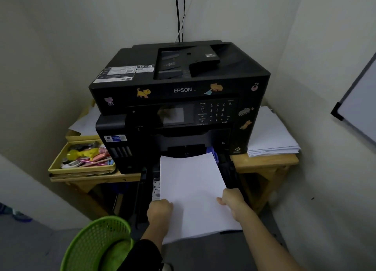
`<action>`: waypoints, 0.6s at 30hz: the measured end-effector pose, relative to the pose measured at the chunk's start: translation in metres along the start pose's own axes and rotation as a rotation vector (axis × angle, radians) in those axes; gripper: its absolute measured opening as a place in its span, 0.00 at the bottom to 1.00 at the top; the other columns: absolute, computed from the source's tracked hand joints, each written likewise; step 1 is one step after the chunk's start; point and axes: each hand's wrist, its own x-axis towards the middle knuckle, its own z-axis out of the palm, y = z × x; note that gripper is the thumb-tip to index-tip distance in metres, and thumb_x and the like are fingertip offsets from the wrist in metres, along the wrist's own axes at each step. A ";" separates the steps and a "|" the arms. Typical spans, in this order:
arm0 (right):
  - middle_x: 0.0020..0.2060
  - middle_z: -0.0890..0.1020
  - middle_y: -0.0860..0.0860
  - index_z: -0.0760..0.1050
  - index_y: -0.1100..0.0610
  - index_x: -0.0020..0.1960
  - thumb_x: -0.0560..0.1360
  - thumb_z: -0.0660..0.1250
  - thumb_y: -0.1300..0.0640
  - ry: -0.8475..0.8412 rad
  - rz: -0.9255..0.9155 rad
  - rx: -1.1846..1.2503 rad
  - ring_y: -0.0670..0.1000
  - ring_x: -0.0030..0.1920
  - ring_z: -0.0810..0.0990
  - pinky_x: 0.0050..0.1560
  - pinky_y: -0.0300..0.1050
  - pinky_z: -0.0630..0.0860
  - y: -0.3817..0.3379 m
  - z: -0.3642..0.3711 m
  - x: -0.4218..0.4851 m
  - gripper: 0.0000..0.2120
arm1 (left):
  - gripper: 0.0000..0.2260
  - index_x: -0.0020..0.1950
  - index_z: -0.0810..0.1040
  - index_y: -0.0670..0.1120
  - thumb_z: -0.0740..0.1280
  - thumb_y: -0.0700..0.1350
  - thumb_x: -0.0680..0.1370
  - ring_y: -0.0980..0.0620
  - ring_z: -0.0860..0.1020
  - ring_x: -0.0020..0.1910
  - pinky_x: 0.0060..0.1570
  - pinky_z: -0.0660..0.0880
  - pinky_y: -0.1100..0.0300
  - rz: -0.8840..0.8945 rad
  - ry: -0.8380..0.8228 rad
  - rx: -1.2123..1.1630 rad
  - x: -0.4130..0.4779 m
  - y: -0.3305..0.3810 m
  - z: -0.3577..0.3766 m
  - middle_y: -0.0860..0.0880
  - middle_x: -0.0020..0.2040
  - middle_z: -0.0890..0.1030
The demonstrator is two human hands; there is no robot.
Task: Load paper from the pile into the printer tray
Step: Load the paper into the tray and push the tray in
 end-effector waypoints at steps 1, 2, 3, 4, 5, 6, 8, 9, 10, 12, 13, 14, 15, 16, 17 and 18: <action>0.30 0.70 0.52 0.63 0.61 0.32 0.78 0.59 0.67 -0.009 0.005 0.009 0.48 0.29 0.67 0.27 0.39 0.64 0.000 -0.001 -0.001 0.16 | 0.19 0.65 0.74 0.40 0.53 0.49 0.83 0.45 0.75 0.63 0.56 0.74 0.59 0.033 0.034 -0.004 0.001 -0.001 0.000 0.42 0.64 0.77; 0.30 0.71 0.53 0.63 0.61 0.31 0.78 0.59 0.67 -0.001 -0.003 -0.003 0.49 0.29 0.68 0.26 0.39 0.64 0.001 -0.001 0.002 0.16 | 0.19 0.65 0.74 0.39 0.53 0.49 0.83 0.45 0.76 0.63 0.56 0.74 0.59 0.022 0.018 0.022 0.003 -0.001 0.002 0.42 0.64 0.77; 0.30 0.71 0.53 0.63 0.61 0.31 0.77 0.60 0.67 0.010 -0.001 0.002 0.49 0.28 0.67 0.26 0.39 0.64 0.002 -0.001 0.002 0.17 | 0.19 0.65 0.75 0.39 0.53 0.48 0.83 0.45 0.76 0.63 0.56 0.74 0.60 0.040 0.031 0.048 0.002 -0.001 0.002 0.42 0.64 0.77; 0.30 0.71 0.54 0.64 0.62 0.30 0.77 0.60 0.67 0.027 0.006 -0.028 0.50 0.28 0.67 0.26 0.40 0.63 0.003 0.000 0.006 0.17 | 0.18 0.64 0.75 0.39 0.53 0.48 0.83 0.45 0.75 0.63 0.56 0.73 0.60 0.055 0.022 0.066 0.003 -0.002 0.002 0.43 0.64 0.77; 0.31 0.72 0.55 0.64 0.62 0.31 0.77 0.61 0.67 0.023 0.007 -0.045 0.50 0.30 0.68 0.28 0.40 0.64 0.003 0.000 0.005 0.16 | 0.18 0.64 0.75 0.38 0.53 0.47 0.83 0.45 0.75 0.64 0.57 0.73 0.60 0.068 0.044 0.084 0.003 -0.001 0.003 0.42 0.64 0.77; 0.32 0.73 0.55 0.65 0.63 0.31 0.76 0.61 0.67 0.020 0.004 -0.059 0.52 0.32 0.70 0.30 0.41 0.65 0.004 0.000 0.006 0.15 | 0.18 0.64 0.75 0.38 0.54 0.47 0.83 0.44 0.76 0.63 0.57 0.73 0.60 0.051 0.038 0.055 0.002 0.001 0.001 0.41 0.63 0.77; 0.34 0.74 0.56 0.67 0.64 0.33 0.76 0.61 0.67 0.012 0.010 -0.062 0.52 0.32 0.70 0.31 0.42 0.66 0.001 0.000 0.008 0.13 | 0.18 0.64 0.75 0.38 0.55 0.48 0.83 0.43 0.76 0.62 0.57 0.74 0.58 0.041 0.009 0.074 0.009 0.002 0.001 0.40 0.63 0.77; 0.33 0.73 0.55 0.67 0.64 0.33 0.77 0.61 0.67 0.015 0.019 -0.082 0.51 0.31 0.69 0.30 0.42 0.65 -0.002 0.000 0.008 0.13 | 0.19 0.64 0.75 0.38 0.54 0.49 0.83 0.43 0.76 0.62 0.57 0.74 0.57 0.037 -0.009 0.097 0.014 0.002 0.002 0.41 0.63 0.77; 0.31 0.72 0.54 0.66 0.64 0.33 0.77 0.61 0.66 0.012 0.025 -0.104 0.49 0.30 0.68 0.28 0.42 0.64 -0.004 0.001 0.008 0.14 | 0.20 0.65 0.74 0.39 0.53 0.50 0.83 0.44 0.76 0.63 0.57 0.74 0.57 0.029 -0.025 0.100 0.013 0.004 -0.001 0.41 0.64 0.76; 0.30 0.70 0.52 0.64 0.62 0.32 0.78 0.61 0.65 -0.013 0.042 -0.131 0.48 0.29 0.66 0.27 0.40 0.62 -0.006 0.002 0.011 0.16 | 0.19 0.65 0.74 0.39 0.53 0.50 0.83 0.45 0.75 0.64 0.59 0.73 0.58 0.045 -0.070 0.145 0.015 0.005 -0.002 0.42 0.65 0.76; 0.30 0.69 0.52 0.64 0.62 0.32 0.78 0.60 0.65 -0.018 0.041 -0.136 0.48 0.29 0.66 0.27 0.40 0.62 -0.006 0.002 0.011 0.16 | 0.19 0.65 0.73 0.39 0.53 0.49 0.83 0.45 0.75 0.65 0.59 0.73 0.58 0.067 -0.063 0.166 0.019 0.004 -0.001 0.42 0.65 0.76; 0.31 0.69 0.52 0.64 0.62 0.33 0.78 0.60 0.65 -0.024 0.045 -0.135 0.48 0.30 0.65 0.28 0.40 0.63 -0.006 0.002 0.012 0.16 | 0.19 0.65 0.73 0.38 0.53 0.49 0.83 0.45 0.75 0.64 0.59 0.73 0.58 0.060 -0.064 0.159 0.019 0.004 -0.001 0.42 0.65 0.76; 0.31 0.69 0.52 0.66 0.63 0.34 0.78 0.60 0.65 -0.031 0.038 -0.128 0.48 0.30 0.66 0.30 0.40 0.66 -0.007 0.001 0.011 0.14 | 0.19 0.65 0.73 0.38 0.53 0.49 0.83 0.45 0.75 0.64 0.59 0.73 0.58 0.054 -0.074 0.150 0.021 0.003 -0.001 0.42 0.65 0.76; 0.32 0.69 0.52 0.69 0.65 0.39 0.78 0.59 0.65 -0.038 0.033 -0.095 0.48 0.31 0.67 0.32 0.40 0.68 -0.006 0.001 0.013 0.10 | 0.19 0.66 0.73 0.38 0.54 0.48 0.83 0.44 0.74 0.65 0.59 0.73 0.58 0.035 -0.084 0.129 0.021 0.003 0.000 0.41 0.65 0.75; 0.35 0.72 0.54 0.72 0.67 0.46 0.78 0.59 0.66 -0.028 0.006 -0.053 0.48 0.32 0.69 0.33 0.40 0.71 -0.007 -0.001 0.011 0.05 | 0.19 0.66 0.72 0.37 0.55 0.48 0.83 0.43 0.74 0.65 0.60 0.73 0.57 0.023 -0.090 0.104 0.023 0.003 0.001 0.40 0.66 0.75; 0.40 0.75 0.57 0.73 0.69 0.55 0.78 0.58 0.66 -0.024 -0.019 -0.009 0.49 0.34 0.72 0.34 0.39 0.73 -0.007 -0.002 0.012 0.09 | 0.19 0.66 0.72 0.36 0.56 0.47 0.82 0.42 0.74 0.65 0.60 0.73 0.57 0.003 -0.096 0.066 0.023 0.004 0.002 0.39 0.66 0.74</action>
